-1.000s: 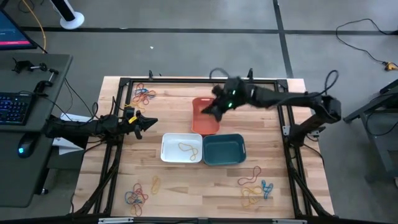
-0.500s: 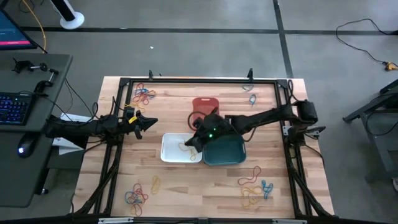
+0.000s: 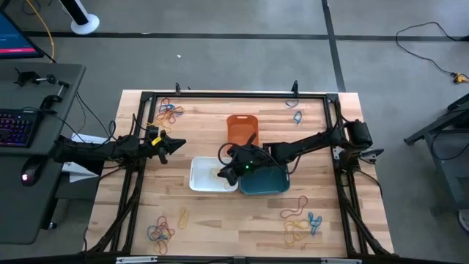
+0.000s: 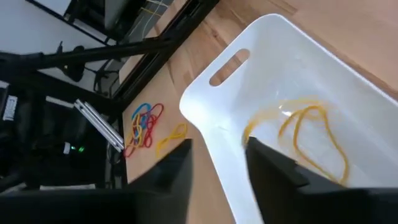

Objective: Sort rubber bands into baskets
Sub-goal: Put the yellow rubber band into the white bin

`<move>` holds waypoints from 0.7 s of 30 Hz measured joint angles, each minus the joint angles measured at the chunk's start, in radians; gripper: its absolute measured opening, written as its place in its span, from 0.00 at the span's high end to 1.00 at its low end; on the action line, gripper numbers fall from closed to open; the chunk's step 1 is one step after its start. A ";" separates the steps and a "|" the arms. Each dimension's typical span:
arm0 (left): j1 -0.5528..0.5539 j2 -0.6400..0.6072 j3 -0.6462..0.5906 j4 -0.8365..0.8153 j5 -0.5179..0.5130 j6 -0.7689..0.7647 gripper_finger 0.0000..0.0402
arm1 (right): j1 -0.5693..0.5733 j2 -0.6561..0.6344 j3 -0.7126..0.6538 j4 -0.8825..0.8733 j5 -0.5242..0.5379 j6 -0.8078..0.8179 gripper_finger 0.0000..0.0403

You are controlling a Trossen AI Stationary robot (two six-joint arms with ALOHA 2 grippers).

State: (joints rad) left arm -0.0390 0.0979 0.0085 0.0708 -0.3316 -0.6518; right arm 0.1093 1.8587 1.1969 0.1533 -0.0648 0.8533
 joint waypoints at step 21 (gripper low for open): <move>0.000 0.000 0.000 0.087 -0.015 -0.167 1.00 | 0.081 -0.256 0.266 -0.938 -0.096 -0.233 0.45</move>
State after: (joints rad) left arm -0.0387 0.0982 0.0083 0.1573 -0.3464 -0.8185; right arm 0.1907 1.6023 1.4624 -0.7844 -0.1607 0.6198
